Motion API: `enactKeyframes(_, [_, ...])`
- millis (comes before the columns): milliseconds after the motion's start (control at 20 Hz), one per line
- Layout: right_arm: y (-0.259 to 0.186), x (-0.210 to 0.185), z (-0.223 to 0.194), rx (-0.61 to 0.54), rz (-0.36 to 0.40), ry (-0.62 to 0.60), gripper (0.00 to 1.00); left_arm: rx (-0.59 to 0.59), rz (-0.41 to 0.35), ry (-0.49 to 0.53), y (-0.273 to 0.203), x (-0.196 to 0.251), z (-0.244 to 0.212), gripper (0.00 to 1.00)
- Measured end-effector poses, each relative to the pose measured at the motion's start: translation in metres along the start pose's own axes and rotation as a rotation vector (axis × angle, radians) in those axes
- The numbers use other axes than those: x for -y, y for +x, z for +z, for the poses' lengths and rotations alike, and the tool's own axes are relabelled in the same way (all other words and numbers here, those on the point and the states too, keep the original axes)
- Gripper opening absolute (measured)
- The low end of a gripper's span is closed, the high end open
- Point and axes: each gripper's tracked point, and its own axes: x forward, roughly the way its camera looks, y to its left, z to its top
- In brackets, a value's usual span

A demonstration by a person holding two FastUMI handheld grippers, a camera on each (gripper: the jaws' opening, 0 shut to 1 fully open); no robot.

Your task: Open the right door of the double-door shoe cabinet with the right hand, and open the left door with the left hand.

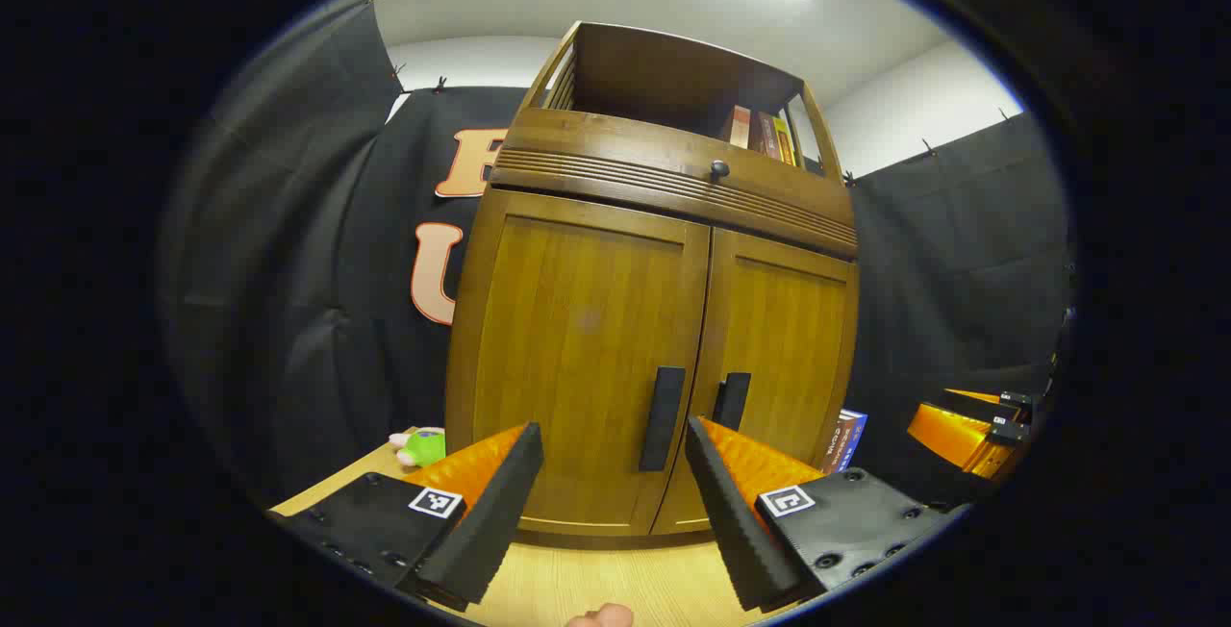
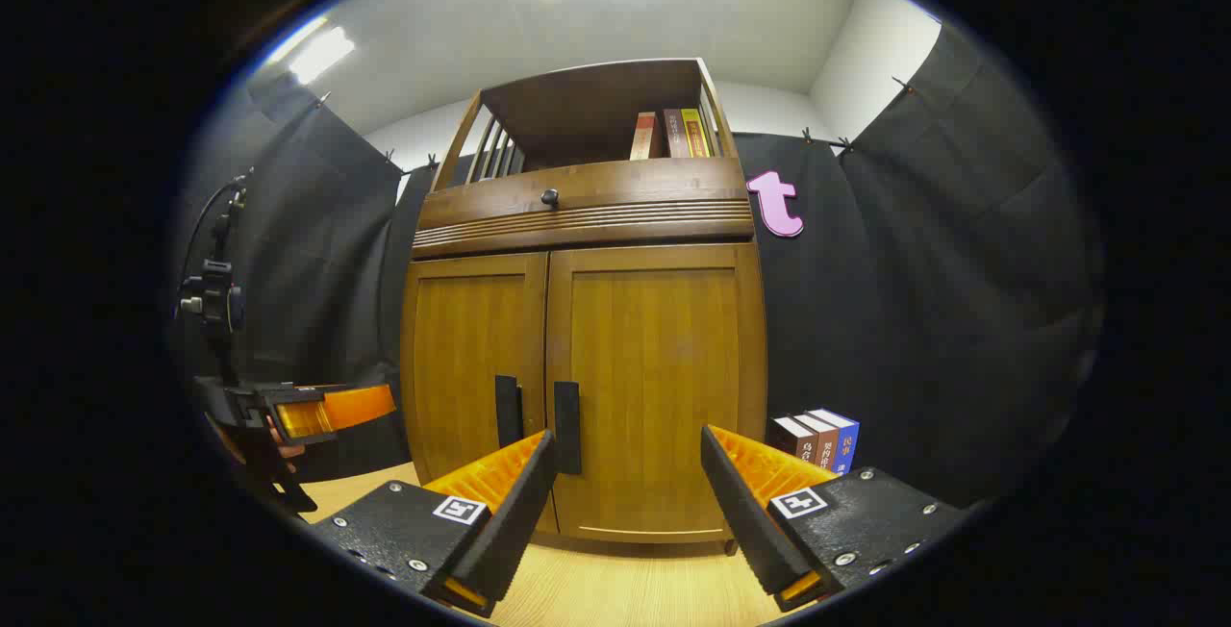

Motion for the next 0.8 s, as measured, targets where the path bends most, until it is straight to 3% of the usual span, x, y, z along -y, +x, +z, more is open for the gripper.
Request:
enactKeyframes(150, [0.001,-0.007,-0.002,-0.003,0.022,0.003,0.92,0.0,0.001,0.008,-0.002,0.003,-0.001,1.0])
enactKeyframes(200, [0.001,-0.006,-0.002,-0.001,0.018,0.0,0.92,0.002,0.009,0.02,-0.002,0.003,-0.001,0.93])
enactKeyframes(350, [-0.001,-0.008,0.0,0.009,0.026,0.008,0.92,-0.012,-0.003,0.025,0.001,0.011,-0.009,0.93])
enactKeyframes(400, [-0.003,-0.009,0.0,0.01,0.032,0.005,0.92,-0.013,-0.008,0.017,0.0,0.012,-0.011,1.0])
enactKeyframes(450, [-0.005,-0.008,0.0,0.01,0.032,-0.001,0.92,-0.013,-0.01,0.016,-0.001,0.013,-0.011,1.0])
enactKeyframes(550, [-0.006,-0.007,-0.001,0.007,0.031,-0.006,0.92,-0.022,0.004,0.033,-0.001,0.011,-0.012,0.93])
enactKeyframes(700, [-0.006,-0.005,-0.001,0.003,0.028,0.0,0.92,-0.009,0.009,0.039,-0.004,0.012,-0.008,1.0])
enactKeyframes(800, [-0.006,-0.007,0.0,0.0,0.031,0.01,0.92,-0.006,-0.001,0.038,-0.004,0.012,-0.005,0.98])
